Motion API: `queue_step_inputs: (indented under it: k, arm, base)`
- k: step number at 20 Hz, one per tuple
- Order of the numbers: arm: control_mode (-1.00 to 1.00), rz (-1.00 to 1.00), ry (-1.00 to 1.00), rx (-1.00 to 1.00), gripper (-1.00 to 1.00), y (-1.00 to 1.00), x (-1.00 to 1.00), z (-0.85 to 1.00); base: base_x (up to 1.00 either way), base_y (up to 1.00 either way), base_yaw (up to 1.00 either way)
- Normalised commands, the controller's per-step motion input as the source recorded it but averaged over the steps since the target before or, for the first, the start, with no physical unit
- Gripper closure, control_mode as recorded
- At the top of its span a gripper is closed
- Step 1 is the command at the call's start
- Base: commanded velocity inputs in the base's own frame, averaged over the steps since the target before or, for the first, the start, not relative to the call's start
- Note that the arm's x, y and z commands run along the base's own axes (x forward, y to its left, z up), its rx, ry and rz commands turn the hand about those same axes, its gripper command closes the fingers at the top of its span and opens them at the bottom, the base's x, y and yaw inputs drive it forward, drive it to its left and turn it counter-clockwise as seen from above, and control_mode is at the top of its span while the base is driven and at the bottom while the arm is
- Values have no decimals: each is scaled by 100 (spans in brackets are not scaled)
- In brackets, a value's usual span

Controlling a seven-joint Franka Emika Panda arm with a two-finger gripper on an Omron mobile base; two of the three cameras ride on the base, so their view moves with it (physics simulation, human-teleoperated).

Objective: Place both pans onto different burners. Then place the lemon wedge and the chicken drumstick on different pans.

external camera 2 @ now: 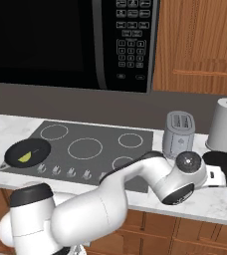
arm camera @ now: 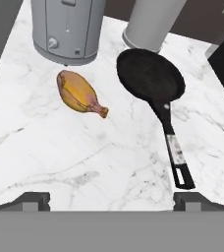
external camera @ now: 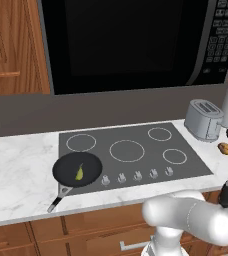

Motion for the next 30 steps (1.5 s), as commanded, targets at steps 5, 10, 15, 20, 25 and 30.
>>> queue_step_inputs:
  k: [5,10,15,20,25,30]
  arm:
    - [-100,0,0,-1,-100,-32,0,0]
    - [-100,0,0,0,-100,-29,3,-1]
    - [-100,0,0,0,-100,-28,1,-5]
    - [-100,0,4,0,-100,-23,6,-13]
    - [-100,0,7,0,-100,-19,15,-17]
    - [-100,0,8,0,-100,-16,21,-23]
  base:
    - [0,0,0]
    - [0,0,0]
    - [0,0,0]
    - [0,0,0]
    - [0,0,0]
    - [0,0,0]
